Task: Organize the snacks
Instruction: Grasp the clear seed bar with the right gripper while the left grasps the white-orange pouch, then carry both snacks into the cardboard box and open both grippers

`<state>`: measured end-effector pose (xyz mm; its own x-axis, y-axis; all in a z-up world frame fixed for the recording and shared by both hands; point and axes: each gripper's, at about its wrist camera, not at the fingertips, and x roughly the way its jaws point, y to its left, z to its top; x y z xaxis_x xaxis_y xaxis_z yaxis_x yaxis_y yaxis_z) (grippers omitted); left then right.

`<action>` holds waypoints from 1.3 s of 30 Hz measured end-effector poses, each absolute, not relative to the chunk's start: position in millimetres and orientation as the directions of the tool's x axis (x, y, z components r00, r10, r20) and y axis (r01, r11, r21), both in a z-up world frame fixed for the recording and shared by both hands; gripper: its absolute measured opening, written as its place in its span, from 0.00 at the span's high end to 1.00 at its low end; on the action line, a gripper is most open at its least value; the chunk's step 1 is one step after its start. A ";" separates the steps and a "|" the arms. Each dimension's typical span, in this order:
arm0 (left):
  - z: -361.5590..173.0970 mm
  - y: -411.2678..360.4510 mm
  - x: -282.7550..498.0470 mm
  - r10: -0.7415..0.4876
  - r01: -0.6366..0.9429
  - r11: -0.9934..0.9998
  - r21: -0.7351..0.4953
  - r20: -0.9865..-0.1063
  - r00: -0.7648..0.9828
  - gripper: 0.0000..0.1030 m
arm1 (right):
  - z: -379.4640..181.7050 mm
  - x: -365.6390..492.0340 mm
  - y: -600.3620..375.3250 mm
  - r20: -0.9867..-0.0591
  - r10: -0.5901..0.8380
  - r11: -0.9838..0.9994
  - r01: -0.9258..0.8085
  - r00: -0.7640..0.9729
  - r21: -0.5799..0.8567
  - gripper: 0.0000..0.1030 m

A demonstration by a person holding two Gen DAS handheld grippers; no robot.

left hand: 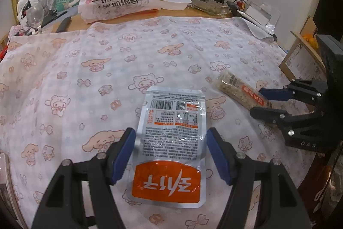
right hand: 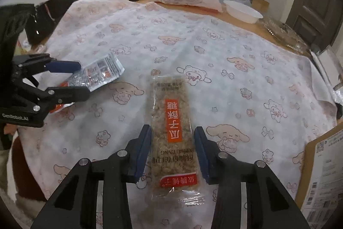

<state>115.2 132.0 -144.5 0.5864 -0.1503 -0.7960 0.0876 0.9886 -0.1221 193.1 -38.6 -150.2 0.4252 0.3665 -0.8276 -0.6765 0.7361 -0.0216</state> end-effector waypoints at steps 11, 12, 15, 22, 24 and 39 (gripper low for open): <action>-98.7 126.7 87.8 -0.117 0.055 0.993 -0.108 -0.737 0.665 0.36 | -108.6 165.6 -43.9 -0.751 0.446 0.736 -0.677 0.486 -0.001 0.65; -93.9 124.9 84.6 -0.114 0.057 0.993 -0.103 -0.731 0.673 0.36 | -103.9 162.5 -44.3 -0.743 0.454 0.735 -0.678 0.491 0.001 0.65; -75.5 117.5 72.8 -0.104 0.056 0.994 -0.090 -0.707 0.700 0.36 | -85.8 151.6 -49.7 -0.713 0.491 0.727 -0.686 0.501 0.019 0.65; -29.4 88.1 47.3 -0.097 0.074 0.995 -0.063 -0.640 0.762 0.36 | -40.8 128.3 -78.6 -0.618 0.545 0.743 -0.668 0.566 0.043 0.65; -15.6 75.1 42.3 -0.094 0.083 0.995 -0.047 -0.620 0.779 0.36 | -26.5 123.2 -91.2 -0.587 0.546 0.753 -0.657 0.598 0.032 0.65; 55.8 -59.7 59.5 -0.180 0.218 0.976 0.008 -0.532 0.828 0.36 | 23.3 128.2 -227.3 -0.460 0.528 0.830 -0.549 0.714 0.101 0.65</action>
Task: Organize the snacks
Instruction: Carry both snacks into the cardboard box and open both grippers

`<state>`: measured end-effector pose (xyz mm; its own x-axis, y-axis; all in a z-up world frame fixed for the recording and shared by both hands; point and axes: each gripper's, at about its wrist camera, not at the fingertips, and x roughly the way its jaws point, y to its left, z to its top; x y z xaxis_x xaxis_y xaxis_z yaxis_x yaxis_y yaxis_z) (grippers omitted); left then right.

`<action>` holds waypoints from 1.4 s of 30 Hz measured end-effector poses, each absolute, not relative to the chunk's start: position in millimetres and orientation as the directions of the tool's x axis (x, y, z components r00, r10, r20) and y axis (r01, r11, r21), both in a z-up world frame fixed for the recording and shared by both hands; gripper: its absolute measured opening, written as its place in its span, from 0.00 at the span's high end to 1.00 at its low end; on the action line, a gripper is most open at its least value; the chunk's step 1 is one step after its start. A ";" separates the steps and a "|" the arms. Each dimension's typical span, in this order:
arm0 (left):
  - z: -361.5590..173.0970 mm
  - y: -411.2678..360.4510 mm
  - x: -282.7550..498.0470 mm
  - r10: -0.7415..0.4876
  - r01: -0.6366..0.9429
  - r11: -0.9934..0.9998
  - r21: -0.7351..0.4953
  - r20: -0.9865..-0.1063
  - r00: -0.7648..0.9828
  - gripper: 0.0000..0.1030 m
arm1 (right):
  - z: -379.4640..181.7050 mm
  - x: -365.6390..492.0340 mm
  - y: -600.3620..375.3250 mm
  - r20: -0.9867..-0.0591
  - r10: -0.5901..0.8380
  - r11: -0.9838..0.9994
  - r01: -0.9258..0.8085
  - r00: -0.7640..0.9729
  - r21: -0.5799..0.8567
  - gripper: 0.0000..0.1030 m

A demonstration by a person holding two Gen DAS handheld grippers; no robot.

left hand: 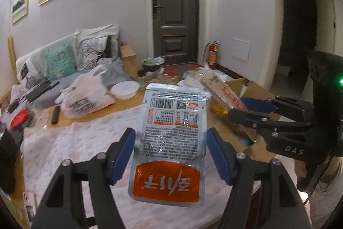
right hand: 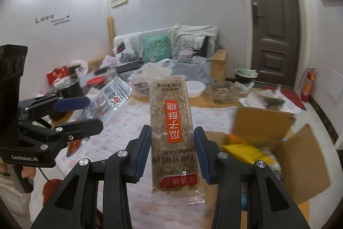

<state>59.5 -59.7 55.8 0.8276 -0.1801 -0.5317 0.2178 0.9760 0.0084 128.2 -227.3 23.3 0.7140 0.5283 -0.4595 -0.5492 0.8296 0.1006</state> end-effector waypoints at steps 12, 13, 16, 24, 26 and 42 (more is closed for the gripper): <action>50.0 -182.4 130.2 -0.312 0.372 0.928 -0.013 -0.573 0.758 0.36 | -8.1 167.3 -338.5 -0.507 0.404 0.912 -0.382 0.762 0.151 0.65; 47.6 -188.6 134.5 -0.319 0.379 0.925 -0.018 -0.580 0.750 0.36 | -12.6 170.8 -343.3 -0.515 0.399 0.914 -0.375 0.759 0.156 0.65; 36.5 -207.4 154.5 -0.330 0.394 0.919 -0.032 -0.610 0.720 0.36 | -24.2 183.4 -354.8 -0.537 0.392 0.918 -0.358 0.747 0.171 0.65; 1.8 -225.2 194.7 -0.329 0.394 0.916 -0.073 -0.699 0.635 0.36 | -46.4 201.9 -351.3 -0.587 0.349 0.930 -0.345 0.730 0.124 0.65; -5.0 -229.4 201.5 -0.331 0.394 0.915 -0.083 -0.714 0.617 0.36 | -49.4 202.6 -347.9 -0.598 0.326 0.935 -0.342 0.732 0.091 0.65; -22.2 -239.5 227.4 -0.364 0.393 0.907 -0.154 -0.756 0.544 0.36 | -51.3 196.4 -341.6 -0.622 0.286 0.940 -0.340 0.729 0.034 0.57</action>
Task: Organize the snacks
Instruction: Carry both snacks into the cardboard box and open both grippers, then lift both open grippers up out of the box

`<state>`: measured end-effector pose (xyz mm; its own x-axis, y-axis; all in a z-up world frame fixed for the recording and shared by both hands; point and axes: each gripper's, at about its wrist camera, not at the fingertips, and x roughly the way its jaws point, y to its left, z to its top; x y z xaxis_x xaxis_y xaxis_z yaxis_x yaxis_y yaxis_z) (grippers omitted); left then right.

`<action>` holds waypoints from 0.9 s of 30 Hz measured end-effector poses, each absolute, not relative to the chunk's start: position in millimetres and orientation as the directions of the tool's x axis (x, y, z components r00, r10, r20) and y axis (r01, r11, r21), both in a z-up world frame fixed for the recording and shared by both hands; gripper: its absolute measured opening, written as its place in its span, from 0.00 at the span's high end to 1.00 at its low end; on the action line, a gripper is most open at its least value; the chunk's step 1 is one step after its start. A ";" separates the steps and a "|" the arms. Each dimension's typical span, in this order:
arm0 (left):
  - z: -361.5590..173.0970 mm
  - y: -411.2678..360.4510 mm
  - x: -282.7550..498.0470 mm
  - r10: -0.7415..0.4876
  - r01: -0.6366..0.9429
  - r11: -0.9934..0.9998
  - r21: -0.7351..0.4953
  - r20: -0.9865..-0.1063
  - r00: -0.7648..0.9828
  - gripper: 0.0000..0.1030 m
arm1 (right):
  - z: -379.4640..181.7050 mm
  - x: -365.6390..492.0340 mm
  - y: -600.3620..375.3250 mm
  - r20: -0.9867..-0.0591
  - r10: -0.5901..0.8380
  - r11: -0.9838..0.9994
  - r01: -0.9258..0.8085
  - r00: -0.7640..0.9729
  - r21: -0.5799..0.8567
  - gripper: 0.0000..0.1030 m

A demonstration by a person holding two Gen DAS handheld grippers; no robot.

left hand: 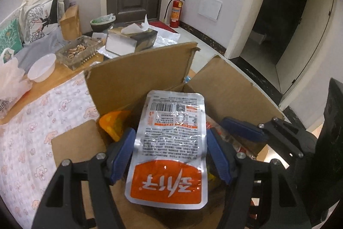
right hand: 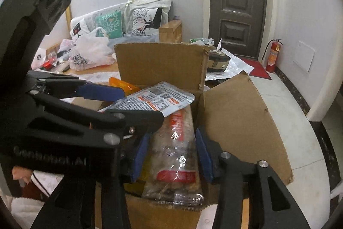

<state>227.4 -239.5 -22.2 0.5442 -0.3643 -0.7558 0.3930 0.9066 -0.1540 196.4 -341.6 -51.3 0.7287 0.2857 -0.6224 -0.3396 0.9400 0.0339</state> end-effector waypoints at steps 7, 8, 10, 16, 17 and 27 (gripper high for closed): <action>-15.0 -235.6 218.1 -0.363 0.403 0.904 -0.142 -0.752 0.550 0.32 | -43.5 185.5 -341.9 -0.604 0.306 0.935 -0.352 0.735 0.045 0.42; -13.1 -233.7 216.0 -0.366 0.400 0.905 -0.145 -0.747 0.555 0.31 | -42.4 184.3 -341.5 -0.602 0.305 0.935 -0.351 0.738 0.044 0.42; -9.3 -229.5 211.9 -0.372 0.397 0.905 -0.153 -0.737 0.563 0.29 | -40.8 182.2 -340.7 -0.602 0.303 0.935 -0.351 0.739 0.041 0.41; -9.2 -232.2 215.9 -0.385 0.408 0.899 -0.157 -0.726 0.570 0.23 | -36.1 176.7 -343.4 -0.595 0.289 0.943 -0.330 0.750 0.042 0.39; -10.7 -232.5 219.0 -0.392 0.405 0.898 -0.170 -0.729 0.562 0.23 | -35.8 175.5 -343.6 -0.597 0.286 0.944 -0.328 0.750 0.040 0.39; -2.9 -207.6 204.6 -0.367 0.379 0.913 -0.152 -0.713 0.597 0.23 | -35.2 164.3 -347.9 -0.593 0.289 0.944 -0.327 0.751 0.046 0.39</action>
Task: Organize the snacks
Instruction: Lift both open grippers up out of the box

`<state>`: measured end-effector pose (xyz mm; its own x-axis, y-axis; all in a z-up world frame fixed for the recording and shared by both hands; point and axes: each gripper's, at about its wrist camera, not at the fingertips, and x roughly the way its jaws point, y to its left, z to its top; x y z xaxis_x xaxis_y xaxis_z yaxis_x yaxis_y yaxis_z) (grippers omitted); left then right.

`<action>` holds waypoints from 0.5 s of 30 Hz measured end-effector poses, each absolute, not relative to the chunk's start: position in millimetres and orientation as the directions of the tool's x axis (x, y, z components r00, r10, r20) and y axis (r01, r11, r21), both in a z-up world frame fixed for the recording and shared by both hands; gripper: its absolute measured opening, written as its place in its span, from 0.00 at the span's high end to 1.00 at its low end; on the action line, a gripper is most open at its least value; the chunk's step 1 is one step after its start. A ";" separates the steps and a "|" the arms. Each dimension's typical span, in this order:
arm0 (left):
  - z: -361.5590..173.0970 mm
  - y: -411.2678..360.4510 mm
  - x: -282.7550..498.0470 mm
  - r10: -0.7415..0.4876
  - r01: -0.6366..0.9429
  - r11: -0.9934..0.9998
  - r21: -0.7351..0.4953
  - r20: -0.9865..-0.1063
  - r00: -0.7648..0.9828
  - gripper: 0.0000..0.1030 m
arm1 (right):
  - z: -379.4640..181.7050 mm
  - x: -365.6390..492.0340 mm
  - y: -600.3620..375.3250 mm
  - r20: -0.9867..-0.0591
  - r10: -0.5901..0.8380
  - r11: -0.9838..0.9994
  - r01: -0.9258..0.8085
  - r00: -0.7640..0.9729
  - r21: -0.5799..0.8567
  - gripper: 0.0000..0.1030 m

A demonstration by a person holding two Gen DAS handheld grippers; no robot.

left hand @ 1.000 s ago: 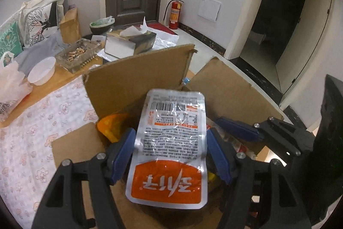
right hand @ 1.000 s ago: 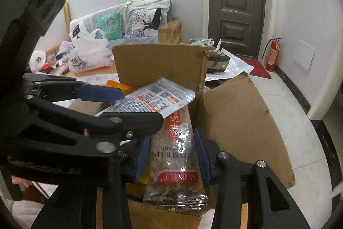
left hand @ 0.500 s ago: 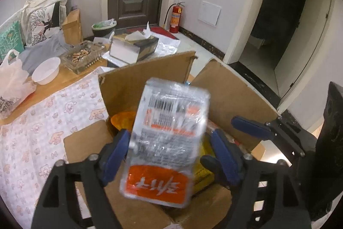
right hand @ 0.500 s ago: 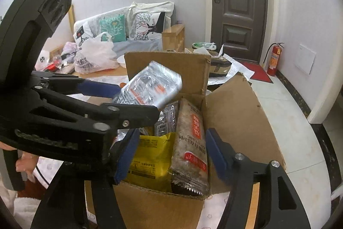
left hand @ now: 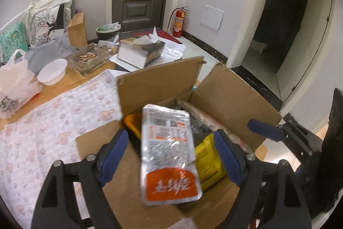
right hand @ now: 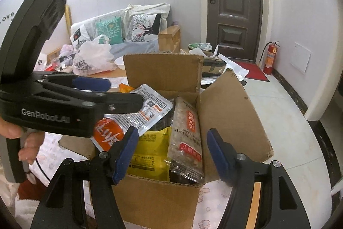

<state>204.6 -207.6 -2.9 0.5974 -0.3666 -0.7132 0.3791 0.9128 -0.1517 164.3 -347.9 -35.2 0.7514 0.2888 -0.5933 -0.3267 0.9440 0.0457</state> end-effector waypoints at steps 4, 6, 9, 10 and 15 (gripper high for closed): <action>6.0 -186.4 190.0 -0.376 0.369 0.915 -0.166 -0.684 0.625 0.23 | -32.3 160.5 -350.6 -0.580 0.302 0.942 -0.329 0.756 0.061 0.39; 14.7 -179.5 178.9 -0.370 0.365 0.918 -0.151 -0.658 0.656 0.23 | -27.4 156.7 -352.6 -0.562 0.316 0.939 -0.337 0.764 0.071 0.39; 31.6 -167.1 154.3 -0.350 0.349 0.929 -0.126 -0.610 0.711 0.17 | -12.2 144.6 -352.4 -0.498 0.361 0.925 -0.373 0.788 0.079 0.33; 37.7 -162.3 143.1 -0.336 0.337 0.935 -0.112 -0.585 0.738 0.15 | -8.0 140.8 -351.6 -0.480 0.370 0.921 -0.381 0.795 0.078 0.29; 61.6 -140.6 92.4 -0.267 0.268 0.961 -0.065 -0.456 0.849 0.04 | 18.9 110.9 -345.0 -0.347 0.432 0.897 -0.436 0.833 0.070 0.21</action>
<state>92.4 -140.6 61.6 0.8492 -0.2670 -0.4557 0.2676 0.9614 -0.0645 110.9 -345.0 18.9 0.8327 0.4316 -0.3468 -0.4359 0.8973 0.0699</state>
